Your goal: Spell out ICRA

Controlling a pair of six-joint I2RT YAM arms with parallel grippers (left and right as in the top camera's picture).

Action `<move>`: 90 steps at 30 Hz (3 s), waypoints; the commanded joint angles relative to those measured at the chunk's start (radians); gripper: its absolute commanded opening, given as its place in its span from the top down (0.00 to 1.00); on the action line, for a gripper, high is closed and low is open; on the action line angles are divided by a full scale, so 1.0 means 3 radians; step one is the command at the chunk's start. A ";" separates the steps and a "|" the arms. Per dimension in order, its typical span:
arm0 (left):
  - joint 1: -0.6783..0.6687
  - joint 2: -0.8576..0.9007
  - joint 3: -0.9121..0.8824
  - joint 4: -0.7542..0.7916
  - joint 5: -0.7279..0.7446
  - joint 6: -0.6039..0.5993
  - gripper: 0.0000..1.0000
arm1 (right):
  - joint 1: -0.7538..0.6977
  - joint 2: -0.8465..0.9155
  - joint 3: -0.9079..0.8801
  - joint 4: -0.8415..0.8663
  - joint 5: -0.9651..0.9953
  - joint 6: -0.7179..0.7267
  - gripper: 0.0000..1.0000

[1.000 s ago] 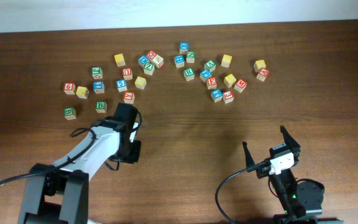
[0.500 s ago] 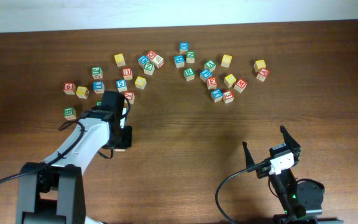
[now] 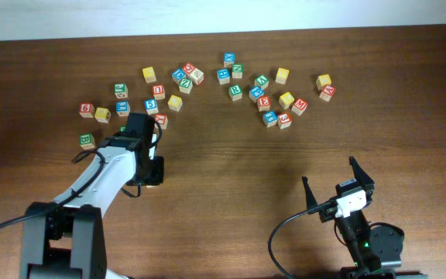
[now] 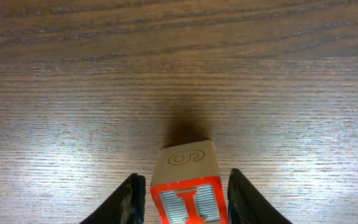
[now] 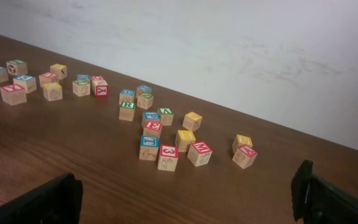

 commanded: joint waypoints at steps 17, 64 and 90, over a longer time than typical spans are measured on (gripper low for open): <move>0.0023 0.0031 -0.0038 0.0071 0.0308 -0.0008 0.78 | 0.0019 -0.0022 -0.0018 -0.0015 -0.0041 0.0014 0.02; 0.0018 0.0031 -0.0038 0.0114 0.0416 -0.0006 0.37 | 0.0019 -0.0022 -0.0018 -0.0015 -0.0042 0.0013 0.02; 0.0027 0.0031 0.1326 0.0046 0.0061 -0.0006 1.00 | 0.0019 -0.0022 -0.0018 -0.0015 -0.0041 0.0013 0.02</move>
